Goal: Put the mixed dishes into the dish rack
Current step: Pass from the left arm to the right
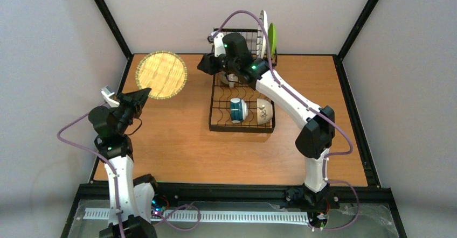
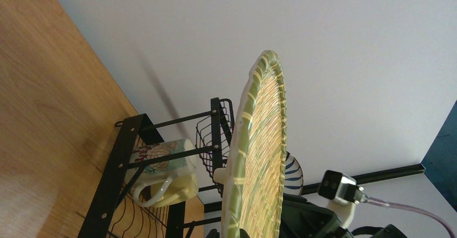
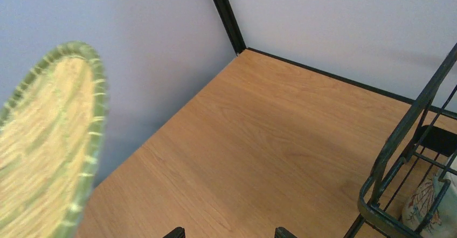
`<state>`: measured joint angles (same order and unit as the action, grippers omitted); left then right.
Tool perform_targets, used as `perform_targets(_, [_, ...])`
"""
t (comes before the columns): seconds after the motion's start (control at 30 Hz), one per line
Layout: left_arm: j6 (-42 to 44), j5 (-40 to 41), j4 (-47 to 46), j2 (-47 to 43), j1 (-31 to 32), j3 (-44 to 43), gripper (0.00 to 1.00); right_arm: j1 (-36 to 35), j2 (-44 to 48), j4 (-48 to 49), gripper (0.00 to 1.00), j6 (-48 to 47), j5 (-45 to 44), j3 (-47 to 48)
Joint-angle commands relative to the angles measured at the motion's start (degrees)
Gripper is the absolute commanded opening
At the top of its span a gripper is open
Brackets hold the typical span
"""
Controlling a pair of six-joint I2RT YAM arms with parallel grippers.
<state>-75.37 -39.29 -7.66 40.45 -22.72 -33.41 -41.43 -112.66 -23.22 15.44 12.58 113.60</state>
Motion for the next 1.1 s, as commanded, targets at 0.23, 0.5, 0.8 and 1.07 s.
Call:
perform_targets(0.23, [-2.56,-1.51,-4.42,0.03,0.17,-1.53,0.0,-0.27,6.01,3.13,0.96,2.72,9.55,-2.49])
perform_targets(0.5, [-4.43,-2.95,-7.1,0.42,0.14,-1.13,0.0,-0.27,4.03,5.42,0.97,5.03,15.59,-1.36])
perform_targets(0.8, [-4.96,-3.77,-8.17,0.77,0.31,-1.11,0.0,-0.22,2.09,6.06,0.99,6.56,19.13,0.7])
perform_targets(1.07, [-4.63,-4.57,-8.53,1.38,0.49,-1.18,0.0,-0.28,0.55,6.72,0.99,8.16,21.69,2.63])
